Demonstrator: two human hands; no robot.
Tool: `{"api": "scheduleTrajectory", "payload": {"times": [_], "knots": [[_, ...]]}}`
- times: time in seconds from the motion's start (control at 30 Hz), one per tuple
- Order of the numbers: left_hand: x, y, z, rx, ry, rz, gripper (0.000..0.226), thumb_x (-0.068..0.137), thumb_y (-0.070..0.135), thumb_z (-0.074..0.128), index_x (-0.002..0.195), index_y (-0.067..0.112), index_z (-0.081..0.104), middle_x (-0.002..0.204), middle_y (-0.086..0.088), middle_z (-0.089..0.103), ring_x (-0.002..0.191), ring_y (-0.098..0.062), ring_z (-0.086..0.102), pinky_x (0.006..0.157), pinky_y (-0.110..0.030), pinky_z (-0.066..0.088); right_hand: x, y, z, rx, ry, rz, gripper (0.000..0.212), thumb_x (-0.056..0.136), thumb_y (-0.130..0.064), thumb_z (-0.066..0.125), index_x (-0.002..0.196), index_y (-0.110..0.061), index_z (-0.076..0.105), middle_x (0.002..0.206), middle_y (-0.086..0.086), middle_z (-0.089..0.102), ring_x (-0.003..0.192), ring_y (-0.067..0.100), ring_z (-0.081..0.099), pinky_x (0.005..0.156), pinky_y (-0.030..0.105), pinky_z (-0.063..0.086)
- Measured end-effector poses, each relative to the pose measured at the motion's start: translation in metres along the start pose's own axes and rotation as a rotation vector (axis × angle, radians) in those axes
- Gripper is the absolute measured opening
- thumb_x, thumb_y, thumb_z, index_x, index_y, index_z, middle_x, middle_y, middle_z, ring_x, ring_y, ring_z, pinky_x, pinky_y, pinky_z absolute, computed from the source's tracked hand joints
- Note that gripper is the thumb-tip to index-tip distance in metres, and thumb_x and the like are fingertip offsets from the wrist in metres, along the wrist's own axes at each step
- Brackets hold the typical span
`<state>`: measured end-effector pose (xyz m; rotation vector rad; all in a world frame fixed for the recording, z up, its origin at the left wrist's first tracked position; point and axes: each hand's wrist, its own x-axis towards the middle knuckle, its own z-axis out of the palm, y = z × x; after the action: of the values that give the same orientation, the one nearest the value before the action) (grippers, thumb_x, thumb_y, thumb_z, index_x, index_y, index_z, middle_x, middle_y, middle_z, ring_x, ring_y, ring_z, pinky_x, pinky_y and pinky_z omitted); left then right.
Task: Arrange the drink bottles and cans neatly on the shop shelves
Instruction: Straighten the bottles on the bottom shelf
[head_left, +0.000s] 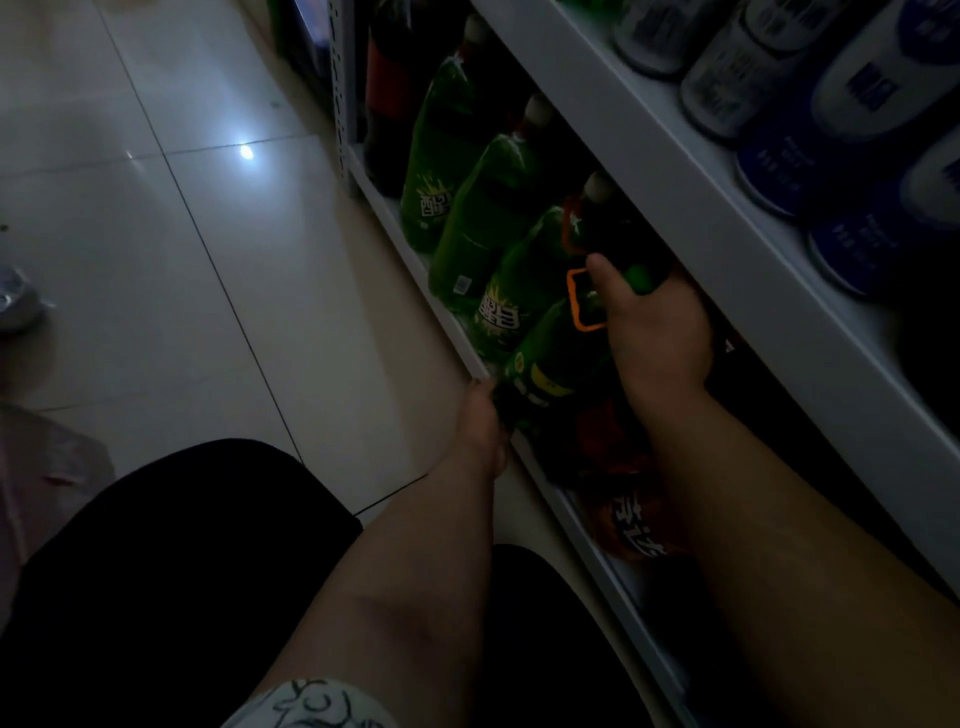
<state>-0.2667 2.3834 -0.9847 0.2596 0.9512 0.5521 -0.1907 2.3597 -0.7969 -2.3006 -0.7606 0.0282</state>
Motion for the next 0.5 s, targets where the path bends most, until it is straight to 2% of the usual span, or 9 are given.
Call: {"api": "scheduleTrajectory", "payload": {"times": [0.03, 0.07, 0.13, 0.23, 0.27, 0.33, 0.37, 0.4, 0.5], "knots": [[-0.001, -0.001, -0.002, -0.055, 0.038, 0.007, 0.032, 0.092, 0.018, 0.047, 0.115, 0.008, 0.065, 0.091, -0.004, 0.072, 0.077, -0.016, 0.068, 0.057, -0.022, 0.052, 0.001, 0.000, 0.001, 0.022, 0.001, 0.030, 0.081, 0.075, -0.069, 0.060, 0.133, -0.015, 0.051, 0.129, 0.007, 0.059, 0.118, 0.027, 0.053, 0.082, 0.022, 0.029], [0.000, -0.003, -0.004, -0.073, 0.071, 0.018, 0.028, 0.088, 0.009, 0.047, 0.108, 0.005, 0.067, 0.089, -0.007, 0.071, 0.079, -0.020, 0.067, 0.057, -0.022, 0.052, 0.003, 0.000, 0.001, 0.046, -0.010, 0.066, 0.080, 0.075, -0.069, 0.060, 0.133, -0.014, 0.052, 0.129, 0.007, 0.059, 0.118, 0.027, 0.053, 0.083, 0.022, 0.028], [0.002, -0.007, -0.004, -0.075, 0.076, 0.055, 0.024, 0.088, 0.002, 0.048, 0.103, 0.006, 0.067, 0.098, -0.010, 0.069, 0.092, -0.025, 0.064, 0.066, -0.025, 0.052, 0.008, 0.000, 0.001, 0.045, -0.044, 0.143, 0.083, 0.075, -0.072, 0.057, 0.131, -0.012, 0.052, 0.128, 0.008, 0.059, 0.118, 0.026, 0.053, 0.084, 0.022, 0.030], [0.004, -0.012, 0.000, -0.025, -0.059, 0.062, 0.034, 0.097, 0.010, 0.048, 0.130, 0.013, 0.054, 0.118, -0.004, 0.065, 0.105, -0.017, 0.061, 0.081, -0.026, 0.051, 0.014, 0.000, 0.000, 0.022, -0.096, 0.118, 0.081, 0.077, -0.068, 0.057, 0.135, -0.012, 0.050, 0.135, 0.005, 0.054, 0.126, 0.019, 0.047, 0.100, 0.018, 0.030], [0.002, -0.011, 0.002, 0.023, -0.094, 0.059, 0.038, 0.098, 0.014, 0.048, 0.136, 0.019, 0.050, 0.118, 0.001, 0.064, 0.106, -0.014, 0.061, 0.080, -0.026, 0.051, 0.015, 0.000, -0.001, 0.043, -0.102, 0.103, 0.075, 0.080, -0.064, 0.058, 0.135, -0.014, 0.051, 0.134, -0.001, 0.054, 0.125, 0.015, 0.046, 0.101, 0.014, 0.029], [0.003, -0.010, 0.004, 0.106, -0.131, 0.053, 0.044, 0.097, 0.022, 0.050, 0.139, 0.033, 0.045, 0.109, 0.016, 0.066, 0.099, -0.005, 0.062, 0.069, -0.023, 0.052, 0.014, 0.002, -0.001, 0.090, -0.149, 0.084, 0.041, 0.087, -0.051, 0.057, 0.116, -0.022, 0.063, 0.110, -0.013, 0.062, 0.109, 0.009, 0.056, 0.083, 0.007, 0.035], [0.005, -0.010, 0.003, 0.131, -0.150, 0.055, 0.045, 0.096, 0.025, 0.051, 0.138, 0.039, 0.044, 0.105, 0.021, 0.066, 0.095, -0.002, 0.064, 0.063, -0.021, 0.052, 0.013, 0.004, -0.002, 0.084, -0.175, 0.077, 0.028, 0.089, -0.044, 0.054, 0.104, -0.022, 0.066, 0.098, -0.012, 0.064, 0.100, 0.013, 0.060, 0.075, 0.011, 0.040], [0.007, -0.010, 0.002, 0.154, -0.171, 0.061, 0.046, 0.095, 0.026, 0.052, 0.137, 0.043, 0.043, 0.106, 0.022, 0.067, 0.093, 0.000, 0.065, 0.060, -0.019, 0.053, 0.012, 0.006, -0.001, 0.059, -0.191, 0.065, 0.028, 0.090, -0.039, 0.052, 0.103, -0.019, 0.065, 0.099, -0.006, 0.065, 0.101, 0.019, 0.060, 0.076, 0.015, 0.040], [0.008, -0.009, 0.004, 0.185, -0.228, 0.060, 0.052, 0.095, 0.025, 0.053, 0.142, 0.040, 0.038, 0.129, 0.014, 0.059, 0.105, -0.004, 0.061, 0.067, -0.019, 0.052, 0.012, 0.010, -0.002, -0.012, -0.129, 0.098, 0.059, 0.092, -0.045, 0.051, 0.139, -0.009, 0.045, 0.140, 0.010, 0.048, 0.129, 0.027, 0.043, 0.105, 0.029, 0.032]]}}
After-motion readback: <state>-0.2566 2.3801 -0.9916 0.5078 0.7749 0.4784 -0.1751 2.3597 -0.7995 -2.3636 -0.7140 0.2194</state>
